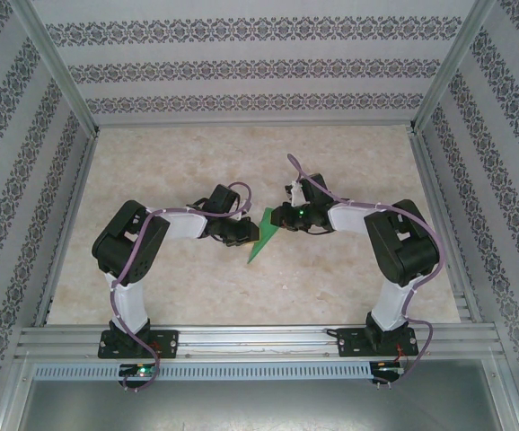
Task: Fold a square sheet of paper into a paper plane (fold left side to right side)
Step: Fold the wing for the fifth time at the center of the table.
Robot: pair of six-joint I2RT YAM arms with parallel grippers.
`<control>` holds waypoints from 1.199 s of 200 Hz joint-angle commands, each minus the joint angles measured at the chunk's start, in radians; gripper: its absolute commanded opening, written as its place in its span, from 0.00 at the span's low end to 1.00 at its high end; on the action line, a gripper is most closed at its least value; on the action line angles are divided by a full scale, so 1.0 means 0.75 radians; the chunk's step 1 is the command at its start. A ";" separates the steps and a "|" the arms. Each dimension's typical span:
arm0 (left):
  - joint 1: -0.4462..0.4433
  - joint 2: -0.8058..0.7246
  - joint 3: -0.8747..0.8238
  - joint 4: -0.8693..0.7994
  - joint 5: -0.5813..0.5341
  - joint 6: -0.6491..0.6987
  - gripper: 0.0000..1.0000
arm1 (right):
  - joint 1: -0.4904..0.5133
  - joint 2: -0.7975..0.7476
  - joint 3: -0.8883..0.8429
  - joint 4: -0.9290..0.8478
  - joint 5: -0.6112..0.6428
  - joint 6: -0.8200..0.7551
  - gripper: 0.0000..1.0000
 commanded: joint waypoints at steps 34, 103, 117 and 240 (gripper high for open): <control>-0.032 0.306 -0.054 0.056 -0.355 0.078 0.18 | 0.003 0.054 0.044 0.006 0.025 -0.002 0.18; -0.032 0.324 -0.044 0.054 -0.337 0.082 0.19 | 0.001 0.079 0.050 -0.050 0.080 -0.020 0.18; -0.030 0.326 -0.043 0.055 -0.336 0.082 0.19 | -0.001 0.087 0.048 -0.051 0.084 -0.021 0.18; -0.032 0.176 -0.077 0.113 -0.285 0.057 0.25 | -0.020 0.151 0.043 -0.210 0.104 -0.041 0.08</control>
